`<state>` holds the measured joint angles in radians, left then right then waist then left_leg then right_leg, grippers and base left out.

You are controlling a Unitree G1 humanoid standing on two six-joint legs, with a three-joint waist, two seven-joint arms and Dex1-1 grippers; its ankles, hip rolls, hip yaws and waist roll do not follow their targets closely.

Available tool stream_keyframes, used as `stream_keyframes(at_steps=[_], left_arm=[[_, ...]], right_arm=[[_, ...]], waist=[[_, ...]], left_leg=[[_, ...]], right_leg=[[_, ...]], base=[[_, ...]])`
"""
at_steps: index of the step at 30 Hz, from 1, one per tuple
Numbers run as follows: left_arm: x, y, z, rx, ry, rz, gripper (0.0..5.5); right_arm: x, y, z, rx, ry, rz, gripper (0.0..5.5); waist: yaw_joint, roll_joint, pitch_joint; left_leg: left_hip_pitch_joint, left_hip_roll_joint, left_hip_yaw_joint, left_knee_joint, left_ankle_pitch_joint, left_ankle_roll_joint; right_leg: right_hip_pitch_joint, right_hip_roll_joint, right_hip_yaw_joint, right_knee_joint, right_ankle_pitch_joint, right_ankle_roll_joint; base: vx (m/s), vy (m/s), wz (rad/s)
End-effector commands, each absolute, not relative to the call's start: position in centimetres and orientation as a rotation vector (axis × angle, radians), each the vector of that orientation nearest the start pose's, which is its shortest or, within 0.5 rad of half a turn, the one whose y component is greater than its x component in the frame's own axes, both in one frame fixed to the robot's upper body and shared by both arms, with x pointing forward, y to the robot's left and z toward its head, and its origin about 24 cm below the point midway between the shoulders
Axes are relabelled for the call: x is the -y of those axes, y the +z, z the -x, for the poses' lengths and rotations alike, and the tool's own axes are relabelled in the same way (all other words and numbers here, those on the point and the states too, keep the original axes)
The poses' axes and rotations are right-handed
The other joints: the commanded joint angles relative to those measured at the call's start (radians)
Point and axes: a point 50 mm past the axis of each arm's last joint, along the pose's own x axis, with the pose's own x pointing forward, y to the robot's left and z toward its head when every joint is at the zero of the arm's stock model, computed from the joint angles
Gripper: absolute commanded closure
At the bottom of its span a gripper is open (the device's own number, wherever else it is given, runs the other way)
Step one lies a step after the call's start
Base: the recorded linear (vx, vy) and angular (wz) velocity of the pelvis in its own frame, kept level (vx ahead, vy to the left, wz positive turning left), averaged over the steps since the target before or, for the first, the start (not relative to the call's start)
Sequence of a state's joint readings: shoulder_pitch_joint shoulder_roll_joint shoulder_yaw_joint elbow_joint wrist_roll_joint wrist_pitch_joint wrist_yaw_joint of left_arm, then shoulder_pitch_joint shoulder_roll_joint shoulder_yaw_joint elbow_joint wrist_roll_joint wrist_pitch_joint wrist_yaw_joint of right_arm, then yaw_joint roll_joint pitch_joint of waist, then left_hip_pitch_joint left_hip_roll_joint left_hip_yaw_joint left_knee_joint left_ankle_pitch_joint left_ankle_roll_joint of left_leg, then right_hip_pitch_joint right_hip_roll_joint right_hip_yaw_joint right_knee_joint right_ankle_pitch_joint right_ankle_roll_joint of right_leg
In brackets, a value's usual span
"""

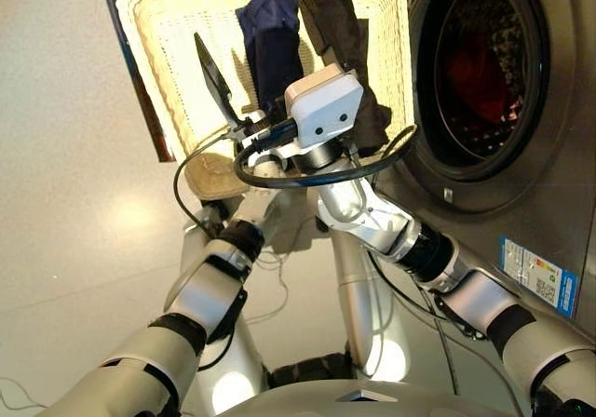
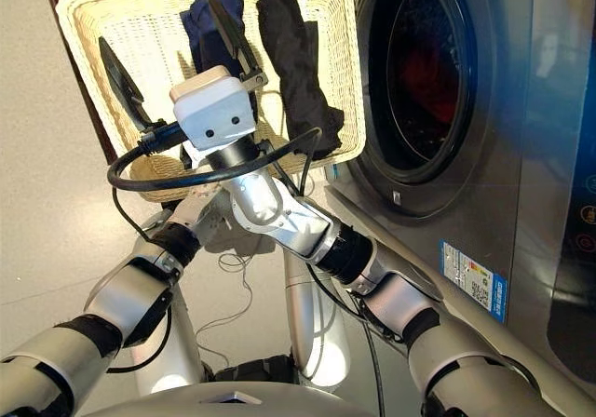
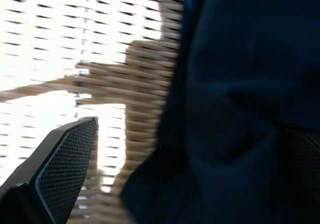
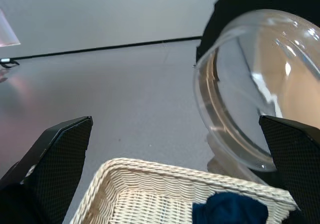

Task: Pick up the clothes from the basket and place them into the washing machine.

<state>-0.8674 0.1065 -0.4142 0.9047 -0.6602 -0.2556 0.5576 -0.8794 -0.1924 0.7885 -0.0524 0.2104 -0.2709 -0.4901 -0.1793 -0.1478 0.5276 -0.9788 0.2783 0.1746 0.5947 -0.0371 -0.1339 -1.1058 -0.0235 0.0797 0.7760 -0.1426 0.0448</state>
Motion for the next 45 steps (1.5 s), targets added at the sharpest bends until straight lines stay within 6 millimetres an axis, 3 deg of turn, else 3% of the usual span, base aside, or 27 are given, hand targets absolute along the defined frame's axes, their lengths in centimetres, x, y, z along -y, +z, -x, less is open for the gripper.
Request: stream_keyframes(at_steps=[1, 7, 20, 21, 22, 23, 24, 25, 33, 37, 45], left_arm=[[-7.3, 12.0, -39.1, 0.001, 0.190, 0.280, 0.00], [-7.5, 12.6, -39.7, -0.013, 0.179, 0.277, 0.00], [-7.2, 14.2, -40.2, 0.017, 0.166, 0.269, 0.00], [-7.1, 14.2, -40.2, 0.016, 0.167, 0.270, 0.95], [-7.1, 14.3, -40.2, 0.016, 0.168, 0.273, 3.32], [-7.1, 14.3, -40.2, 0.016, 0.168, 0.274, 3.65], [-7.0, 14.4, -40.2, 0.017, 0.167, 0.276, 5.00], [-7.0, 14.5, -40.2, 0.021, 0.167, 0.275, 5.50], [-6.3, 14.5, -40.0, 0.026, 0.150, 0.273, 5.50], [-6.0, 15.4, -39.8, 0.093, 0.116, 0.220, 5.50], [-6.0, 15.2, -38.2, 0.250, 0.054, 0.027, 5.50]], right_arm=[[-3.6, 27.5, -21.7, 1.041, 0.734, -0.296, 0.00], [-4.2, 27.5, -21.3, 1.019, 0.788, -0.320, 0.00], [-4.1, 27.2, -21.0, 1.005, 0.833, -0.313, 0.00], [-4.0, 27.3, -21.0, 1.003, 0.831, -0.313, 0.00], [-3.9, 27.2, -21.1, 1.002, 0.827, -0.311, 0.00], [-3.9, 27.2, -21.1, 1.002, 0.827, -0.311, 0.00], [-3.9, 27.2, -21.1, 1.003, 0.826, -0.308, 0.00], [-3.8, 27.2, -21.1, 1.003, 0.821, -0.306, 0.00], [-3.4, 27.1, -21.5, 1.002, 0.802, -0.285, 0.00], [-3.0, 26.8, -22.1, 0.994, 0.770, -0.255, 0.00], [0.7, 26.4, -25.6, 0.975, 0.524, -0.199, 0.00]], waist=[[-0.036, -0.015, -0.008], [-0.046, -0.005, -0.008], [-0.047, -0.007, -0.008], [-0.047, -0.008, -0.008], [-0.048, -0.009, -0.008], [-0.048, -0.009, -0.008], [-0.048, -0.010, -0.008], [-0.048, -0.011, -0.008], [-0.042, -0.004, -0.008], [-0.036, 0.002, -0.008], [-0.017, 0.018, -0.008]], left_leg=[[-0.015, 0.007, -0.008, 0.112, -0.101, -0.024], [-0.038, 0.008, -0.012, 0.122, -0.099, -0.028], [-0.062, 0.010, -0.018, 0.150, -0.106, -0.030], [-0.061, 0.009, -0.017, 0.148, -0.105, -0.029], [-0.060, 0.009, -0.015, 0.146, -0.106, -0.029], [-0.059, 0.009, -0.014, 0.146, -0.105, -0.029], [-0.059, 0.008, -0.013, 0.146, -0.106, -0.028], [-0.059, 0.008, -0.011, 0.146, -0.106, -0.028], [-0.049, 0.006, -0.001, 0.129, -0.098, -0.026], [-0.037, 0.002, 0.008, 0.098, -0.083, -0.024], [0.037, -0.022, 0.014, 0.004, -0.048, -0.018]], right_leg=[[-0.054, -0.043, -0.009, 0.023, -0.036, 0.082], [-0.074, -0.051, -0.011, 0.029, -0.030, 0.083], [-0.086, -0.047, -0.009, 0.038, -0.023, 0.075], [-0.086, -0.045, -0.006, 0.034, -0.019, 0.075], [-0.085, -0.044, -0.003, 0.030, -0.017, 0.076], [-0.085, -0.044, -0.002, 0.030, -0.017, 0.076], [-0.084, -0.045, -0.001, 0.024, -0.013, 0.077], [-0.083, -0.044, 0.000, 0.021, -0.011, 0.078], [-0.072, -0.043, 0.010, -0.002, 0.005, 0.083], [-0.053, -0.047, 0.014, -0.042, 0.024, 0.087], [0.025, -0.061, 0.002, -0.122, 0.059, 0.092]], base=[[0.000, 0.000, 0.000], [0.000, 0.000, 0.000], [0.000, 0.000, 0.000], [0.000, 0.000, 0.000], [0.000, 0.000, 0.000], [0.000, 0.000, 0.000], [0.000, 0.000, 0.000], [-0.020, 0.050, -0.002], [0.000, 0.000, 0.000], [0.000, 0.000, 0.000], [0.000, 0.000, 0.000]])
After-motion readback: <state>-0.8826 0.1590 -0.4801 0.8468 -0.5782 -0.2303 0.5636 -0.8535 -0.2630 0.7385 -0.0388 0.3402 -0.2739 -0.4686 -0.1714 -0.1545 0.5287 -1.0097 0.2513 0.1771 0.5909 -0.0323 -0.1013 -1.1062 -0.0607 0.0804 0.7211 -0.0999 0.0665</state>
